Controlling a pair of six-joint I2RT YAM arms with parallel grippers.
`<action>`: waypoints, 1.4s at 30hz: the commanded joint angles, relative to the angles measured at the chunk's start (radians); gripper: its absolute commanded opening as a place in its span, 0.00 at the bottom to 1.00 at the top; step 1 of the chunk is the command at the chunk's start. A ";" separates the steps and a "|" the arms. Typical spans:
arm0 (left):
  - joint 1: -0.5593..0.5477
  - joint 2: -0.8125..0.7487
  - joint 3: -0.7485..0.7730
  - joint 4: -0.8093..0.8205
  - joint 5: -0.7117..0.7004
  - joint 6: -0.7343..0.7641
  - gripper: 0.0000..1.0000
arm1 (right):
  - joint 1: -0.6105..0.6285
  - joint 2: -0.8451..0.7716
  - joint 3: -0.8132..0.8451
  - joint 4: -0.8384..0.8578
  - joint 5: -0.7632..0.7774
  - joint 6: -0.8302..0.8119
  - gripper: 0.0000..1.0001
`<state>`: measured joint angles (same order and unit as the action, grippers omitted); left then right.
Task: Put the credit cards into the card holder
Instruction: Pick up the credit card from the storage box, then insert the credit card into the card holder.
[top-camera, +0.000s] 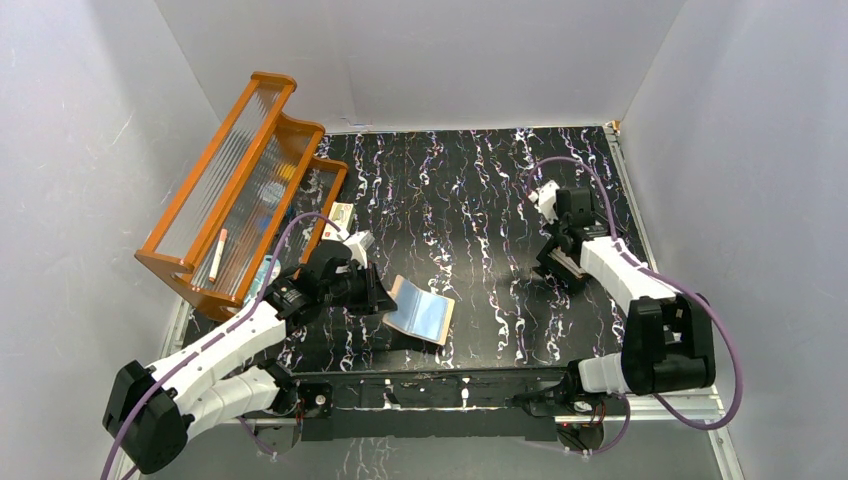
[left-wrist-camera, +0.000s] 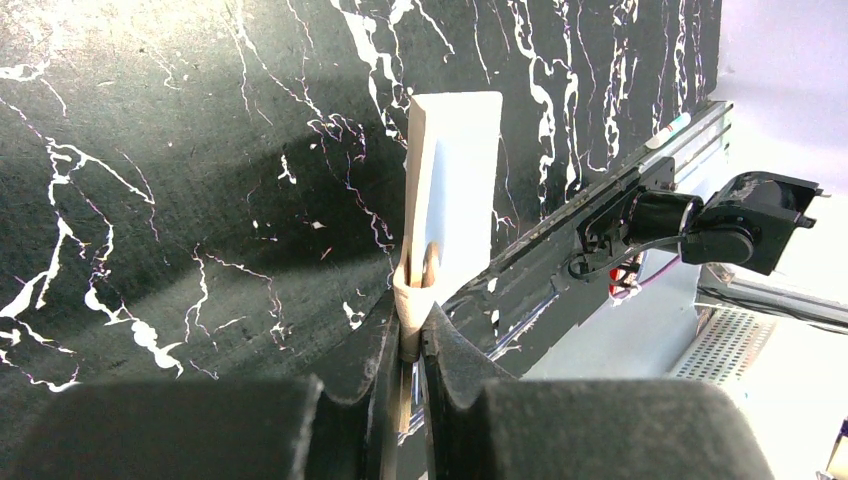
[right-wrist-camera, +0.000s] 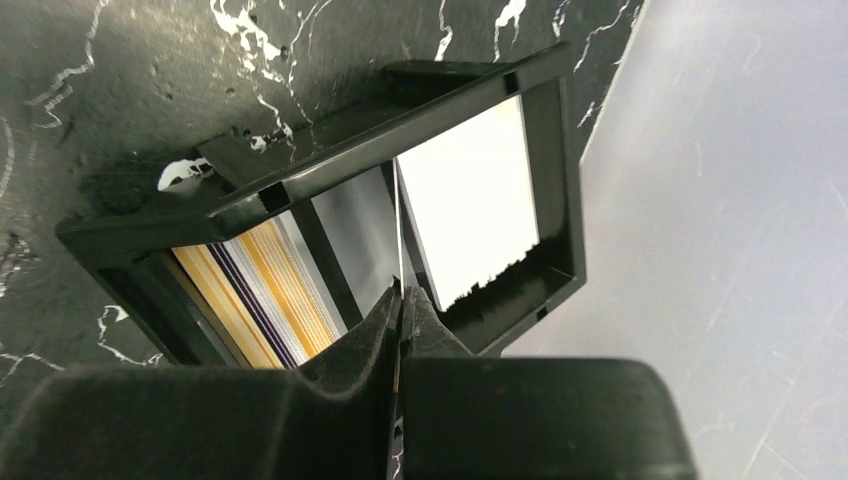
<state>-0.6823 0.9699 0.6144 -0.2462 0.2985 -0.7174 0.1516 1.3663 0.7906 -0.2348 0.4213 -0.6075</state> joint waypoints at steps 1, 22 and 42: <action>0.006 -0.030 0.003 -0.017 0.014 0.005 0.07 | 0.001 -0.065 0.122 -0.148 -0.061 0.080 0.07; 0.006 -0.004 -0.058 0.198 -0.017 -0.142 0.06 | 0.379 -0.074 0.472 -0.532 0.108 0.701 0.00; 0.006 0.099 -0.261 0.423 -0.070 -0.298 0.10 | 0.492 -0.230 -0.035 0.133 -0.608 1.608 0.00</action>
<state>-0.6823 1.0630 0.3851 0.1177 0.2340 -0.9806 0.6342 1.1389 0.8516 -0.3626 -0.0360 0.7803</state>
